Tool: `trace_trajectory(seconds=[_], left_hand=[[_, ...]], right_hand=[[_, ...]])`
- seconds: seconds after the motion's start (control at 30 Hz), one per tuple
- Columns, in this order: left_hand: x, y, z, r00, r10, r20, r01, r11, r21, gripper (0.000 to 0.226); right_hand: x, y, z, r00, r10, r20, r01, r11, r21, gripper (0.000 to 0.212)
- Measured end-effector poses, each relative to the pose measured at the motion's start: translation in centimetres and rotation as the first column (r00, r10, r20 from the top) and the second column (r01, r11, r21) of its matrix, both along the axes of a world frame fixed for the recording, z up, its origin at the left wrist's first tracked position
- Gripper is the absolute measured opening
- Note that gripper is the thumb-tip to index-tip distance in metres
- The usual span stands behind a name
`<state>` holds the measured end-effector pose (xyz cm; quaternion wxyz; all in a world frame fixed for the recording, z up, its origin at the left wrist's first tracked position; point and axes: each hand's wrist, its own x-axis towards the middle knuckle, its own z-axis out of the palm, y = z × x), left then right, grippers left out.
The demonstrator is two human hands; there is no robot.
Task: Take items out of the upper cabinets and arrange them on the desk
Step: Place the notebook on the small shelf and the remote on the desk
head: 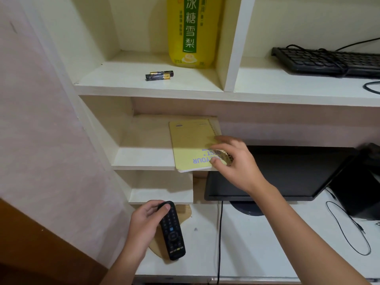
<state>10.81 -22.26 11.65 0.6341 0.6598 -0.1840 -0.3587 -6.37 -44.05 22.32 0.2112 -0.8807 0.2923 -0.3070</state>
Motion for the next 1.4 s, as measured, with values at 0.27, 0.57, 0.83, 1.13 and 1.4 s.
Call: trace_trajectory(seconds=[0.27,0.57,0.83,1.13,1.4], left_hand=[[0.2,-0.9,1.3,0.997,-0.026,0.074,0.026,1.000,0.005,0.010],[1.6,-2.4,3.2,0.990,-0.053,0.132,0.058,0.998,-0.033,0.008],[3.5,-1.7,3.0,0.983,-0.036,0.180,0.042,0.999,-0.032,0.011],[4.0,-0.8,2.4,0.982,-0.040,0.183,0.043,0.999,-0.014,0.011],[3.6,-0.4,1.8,0.957,-0.111,0.268,0.108,0.994,0.024,0.016]], right_hand=[[-0.2,-0.7,0.3,0.995,-0.028,-0.099,0.021,0.997,-0.070,0.036],[-0.5,-0.9,0.7,0.998,-0.035,-0.060,0.036,0.999,0.020,0.031],[-0.3,-1.8,1.5,0.994,0.015,-0.107,-0.011,0.999,0.034,0.031],[-0.7,-1.3,0.9,0.994,0.006,-0.112,0.001,0.998,0.065,0.032],[-1.9,1.9,0.5,0.998,-0.038,-0.059,0.040,0.999,0.036,0.038]])
